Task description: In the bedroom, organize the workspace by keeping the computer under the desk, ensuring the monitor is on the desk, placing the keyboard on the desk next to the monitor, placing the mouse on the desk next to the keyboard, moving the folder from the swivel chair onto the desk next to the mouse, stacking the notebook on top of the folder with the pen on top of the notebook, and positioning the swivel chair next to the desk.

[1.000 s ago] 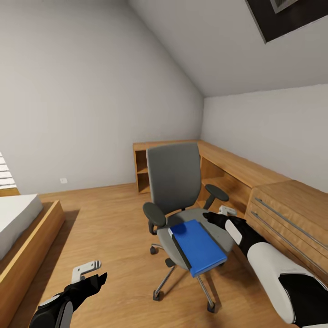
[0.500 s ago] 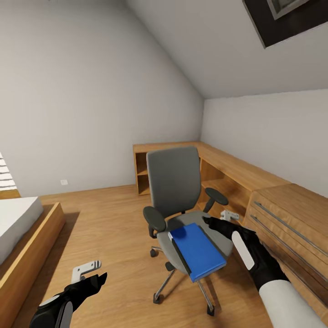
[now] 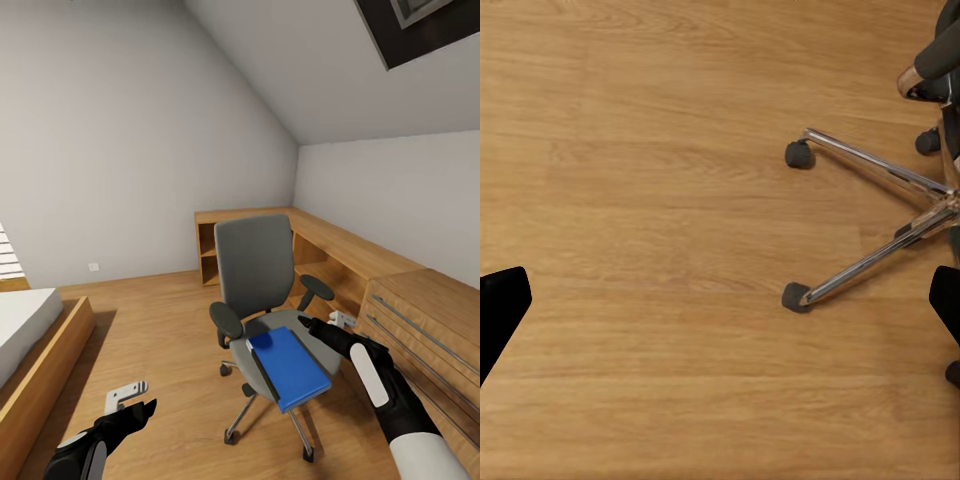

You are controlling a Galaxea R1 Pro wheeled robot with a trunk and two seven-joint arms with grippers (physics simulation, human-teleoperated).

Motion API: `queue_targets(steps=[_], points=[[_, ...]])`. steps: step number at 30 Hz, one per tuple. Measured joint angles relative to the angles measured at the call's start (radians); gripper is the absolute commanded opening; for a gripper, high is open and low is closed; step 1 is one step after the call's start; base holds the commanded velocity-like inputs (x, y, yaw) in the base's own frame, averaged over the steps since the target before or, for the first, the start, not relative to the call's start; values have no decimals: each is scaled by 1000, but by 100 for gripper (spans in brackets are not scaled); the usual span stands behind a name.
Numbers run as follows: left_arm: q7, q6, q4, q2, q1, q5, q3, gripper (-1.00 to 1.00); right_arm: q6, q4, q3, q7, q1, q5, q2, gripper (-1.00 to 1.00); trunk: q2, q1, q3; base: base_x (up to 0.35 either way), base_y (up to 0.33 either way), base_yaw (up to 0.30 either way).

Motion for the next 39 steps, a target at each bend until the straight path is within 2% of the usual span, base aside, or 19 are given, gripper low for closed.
queue_targets(steps=[1,2,6,10,11,17,24,33,39], points=[[-1,0,0,0,0,0,1,100,-1,-3,-4,0,3,-53,-1,100,0,0,0,0,0,0],[-1,0,0,0,0,0,1,100,-1,-3,-5,0,4,-68,-1,100,0,0,0,0,0,0],[-1,0,0,0,0,0,1,100,-2,-5,-7,0,7,-104,-2,100,0,0,0,0,0,0],[-1,0,0,0,0,0,2,100,-2,-5,-11,1,9,-120,-2,100,0,0,0,-41,22,-33],[-2,-1,0,0,0,0,8,100,-2,-4,-31,2,11,-129,-2,100,0,0,0,-189,106,-155],[-2,-1,0,0,0,1,28,100,-3,-3,-36,4,12,-132,-2,100,0,0,5,-252,149,-222],[-2,-1,-1,0,0,1,33,100,-4,-3,-38,4,12,-132,-2,100,0,1,7,-293,137,-215],[-2,-2,-2,0,0,1,38,100,-4,-2,-53,5,12,-133,-1,100,0,1,7,-317,44,-46],[-1,-1,-6,1,0,1,46,100,-4,-1,-55,6,12,-132,-1,100,0,0,7,-143,5,-6]])
